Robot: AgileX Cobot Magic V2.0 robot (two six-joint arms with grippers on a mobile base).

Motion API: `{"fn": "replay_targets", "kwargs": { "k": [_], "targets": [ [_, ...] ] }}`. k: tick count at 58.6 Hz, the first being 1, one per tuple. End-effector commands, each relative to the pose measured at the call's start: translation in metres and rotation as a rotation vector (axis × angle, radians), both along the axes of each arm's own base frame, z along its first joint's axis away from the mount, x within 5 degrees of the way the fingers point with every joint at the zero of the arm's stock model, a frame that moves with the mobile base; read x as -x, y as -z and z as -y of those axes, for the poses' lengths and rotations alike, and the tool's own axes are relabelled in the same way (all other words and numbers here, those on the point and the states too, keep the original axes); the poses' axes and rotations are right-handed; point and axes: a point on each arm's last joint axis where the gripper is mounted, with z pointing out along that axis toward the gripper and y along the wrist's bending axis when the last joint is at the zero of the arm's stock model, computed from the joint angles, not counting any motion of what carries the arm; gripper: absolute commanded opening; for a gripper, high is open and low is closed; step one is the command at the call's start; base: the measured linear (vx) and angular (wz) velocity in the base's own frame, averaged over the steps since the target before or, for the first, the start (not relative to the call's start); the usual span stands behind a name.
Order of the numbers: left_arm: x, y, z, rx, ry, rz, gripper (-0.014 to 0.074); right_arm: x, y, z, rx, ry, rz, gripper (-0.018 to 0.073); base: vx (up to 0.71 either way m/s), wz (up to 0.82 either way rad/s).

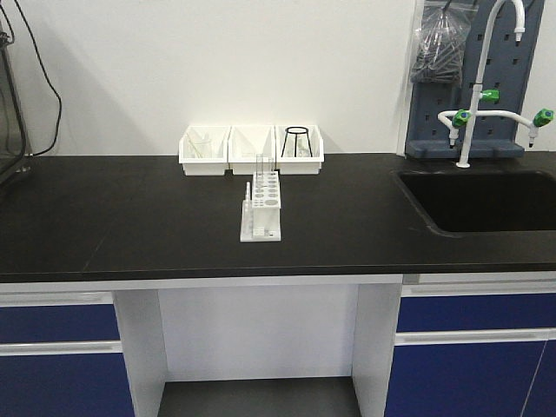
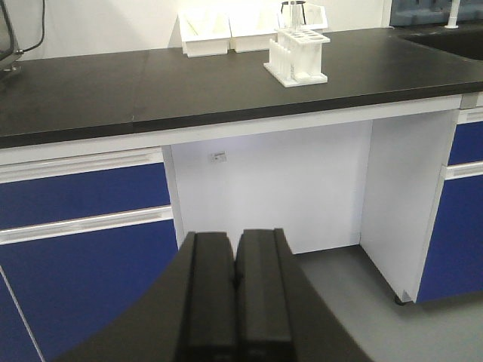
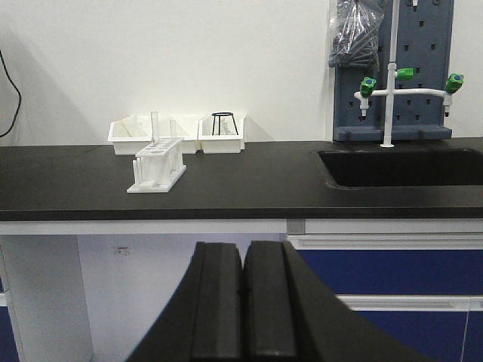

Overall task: Flip and reinsert test tube from rack
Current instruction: 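Drive the base toward the white test-tube rack on the bench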

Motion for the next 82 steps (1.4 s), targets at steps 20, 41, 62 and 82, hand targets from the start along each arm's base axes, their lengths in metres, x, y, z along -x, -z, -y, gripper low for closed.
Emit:
{"fn": "replay_targets", "kwargs": {
  "k": [20,41,62,82],
  "targets": [
    [0.0000,-0.0089,0.0013,0.021,0.013,0.089,-0.0006,0.0019,-0.0067,-0.0014,0.003,-0.014,0.086,-0.0011,0.00,0.00],
    [0.0000,-0.0089,0.0013,0.021,0.013,0.089,-0.0006,0.0019,-0.0067,-0.0014,0.003,-0.014,0.086,-0.0011,0.01,0.01],
    [0.0000,-0.0089,0.0013,0.021,0.013,0.089,-0.0006,0.0019,-0.0067,-0.0014,0.003,-0.014,0.086,-0.0011,0.12,0.03],
    [0.0000,-0.0089,0.0013,0.021,0.013,0.089,-0.0006,0.0019,-0.0067,-0.0014,0.003,-0.014,0.086,-0.0011,0.29,0.06]
  ]
}}
